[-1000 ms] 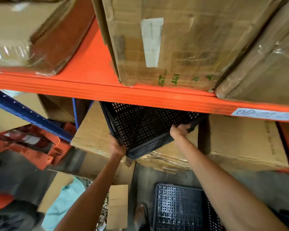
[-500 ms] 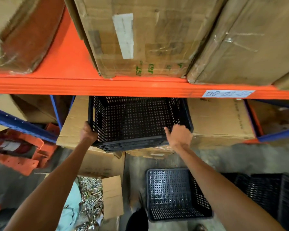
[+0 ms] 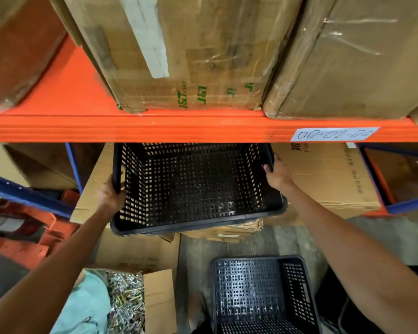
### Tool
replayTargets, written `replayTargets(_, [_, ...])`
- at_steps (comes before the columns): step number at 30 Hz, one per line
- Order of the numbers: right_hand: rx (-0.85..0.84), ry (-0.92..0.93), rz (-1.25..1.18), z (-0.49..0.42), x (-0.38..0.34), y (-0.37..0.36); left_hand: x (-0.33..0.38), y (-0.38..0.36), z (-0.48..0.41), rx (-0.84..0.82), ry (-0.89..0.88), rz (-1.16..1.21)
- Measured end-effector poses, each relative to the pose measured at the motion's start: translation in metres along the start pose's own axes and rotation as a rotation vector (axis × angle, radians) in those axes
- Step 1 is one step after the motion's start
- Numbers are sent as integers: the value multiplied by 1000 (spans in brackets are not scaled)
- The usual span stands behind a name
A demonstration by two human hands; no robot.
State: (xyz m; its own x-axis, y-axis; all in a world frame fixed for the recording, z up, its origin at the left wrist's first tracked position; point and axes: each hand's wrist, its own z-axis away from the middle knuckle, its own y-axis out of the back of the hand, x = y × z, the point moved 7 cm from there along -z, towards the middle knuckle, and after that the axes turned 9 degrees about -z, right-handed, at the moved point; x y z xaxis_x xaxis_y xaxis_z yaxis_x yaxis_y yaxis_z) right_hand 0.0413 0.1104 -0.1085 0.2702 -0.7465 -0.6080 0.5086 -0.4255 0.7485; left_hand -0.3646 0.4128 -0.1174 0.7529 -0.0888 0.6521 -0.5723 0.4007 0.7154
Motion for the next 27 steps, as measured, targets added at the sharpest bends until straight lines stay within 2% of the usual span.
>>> replayTargets(5, [70,47,-34,90,43,44,14,35,103,89,-84,-108])
replayTargets(9, [116,61,-21,191,106,82,-5,24,216,46,-5,-127])
replayTargets(12, [59,7,-67,252,172,92,-30,4,297,94,66,-249])
replayTargets(14, [13,-35,-58,287,223,95,-48,-24,348,65,88,-218])
replayTargets(17, [40,-50,1,334,291,101,-76,-71,411,10,157,-266])
replayTargets(21, [3,-113,49,362,373,88,-111,-141,466,-83,226,-290])
replayTargets(27, [-47,-165,74,342,482,14,-168,-262,475,-192,251,-269])
